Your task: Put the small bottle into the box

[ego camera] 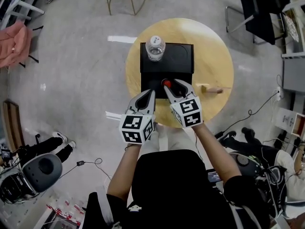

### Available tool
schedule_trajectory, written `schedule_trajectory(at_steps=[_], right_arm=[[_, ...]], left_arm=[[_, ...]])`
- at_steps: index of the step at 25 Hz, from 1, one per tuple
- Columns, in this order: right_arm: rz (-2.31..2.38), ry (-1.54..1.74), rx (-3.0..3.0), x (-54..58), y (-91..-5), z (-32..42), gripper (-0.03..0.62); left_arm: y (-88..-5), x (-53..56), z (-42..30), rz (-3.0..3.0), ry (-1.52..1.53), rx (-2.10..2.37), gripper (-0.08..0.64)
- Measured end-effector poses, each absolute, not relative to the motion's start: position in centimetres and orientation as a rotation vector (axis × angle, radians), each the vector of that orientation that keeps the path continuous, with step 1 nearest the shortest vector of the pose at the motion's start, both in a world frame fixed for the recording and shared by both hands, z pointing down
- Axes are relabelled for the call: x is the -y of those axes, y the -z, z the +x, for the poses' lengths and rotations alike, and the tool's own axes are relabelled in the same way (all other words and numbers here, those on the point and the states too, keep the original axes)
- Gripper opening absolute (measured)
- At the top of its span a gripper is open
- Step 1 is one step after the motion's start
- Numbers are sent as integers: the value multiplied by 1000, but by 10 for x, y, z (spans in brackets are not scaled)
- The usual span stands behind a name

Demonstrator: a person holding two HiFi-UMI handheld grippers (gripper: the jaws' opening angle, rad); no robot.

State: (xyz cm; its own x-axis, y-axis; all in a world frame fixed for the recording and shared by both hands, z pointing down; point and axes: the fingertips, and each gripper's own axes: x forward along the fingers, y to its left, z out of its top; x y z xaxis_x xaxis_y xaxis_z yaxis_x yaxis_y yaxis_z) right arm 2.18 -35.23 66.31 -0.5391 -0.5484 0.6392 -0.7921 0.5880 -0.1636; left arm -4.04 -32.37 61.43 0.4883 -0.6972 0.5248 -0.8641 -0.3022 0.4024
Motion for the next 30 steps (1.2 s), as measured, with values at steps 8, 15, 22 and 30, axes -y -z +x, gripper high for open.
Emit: schedule_trajectory(at_steps=[8,15,22,30], right_arm=[[1166,-594,2292,340,-624,29,106],[1224,-567,2301,323,-593,35,52],[1291,-542,2314,297,-561,40,15],[1361,-465,2385,257,-519,29,3]], left_arm=[[-585,306,-41,2162,-317,1275,12],[-555,292,-45,2236,-310,1282,11],[-524,271,-41,2304,-288,1271,11],[-492,230,-53,2396,-269,1280,12]])
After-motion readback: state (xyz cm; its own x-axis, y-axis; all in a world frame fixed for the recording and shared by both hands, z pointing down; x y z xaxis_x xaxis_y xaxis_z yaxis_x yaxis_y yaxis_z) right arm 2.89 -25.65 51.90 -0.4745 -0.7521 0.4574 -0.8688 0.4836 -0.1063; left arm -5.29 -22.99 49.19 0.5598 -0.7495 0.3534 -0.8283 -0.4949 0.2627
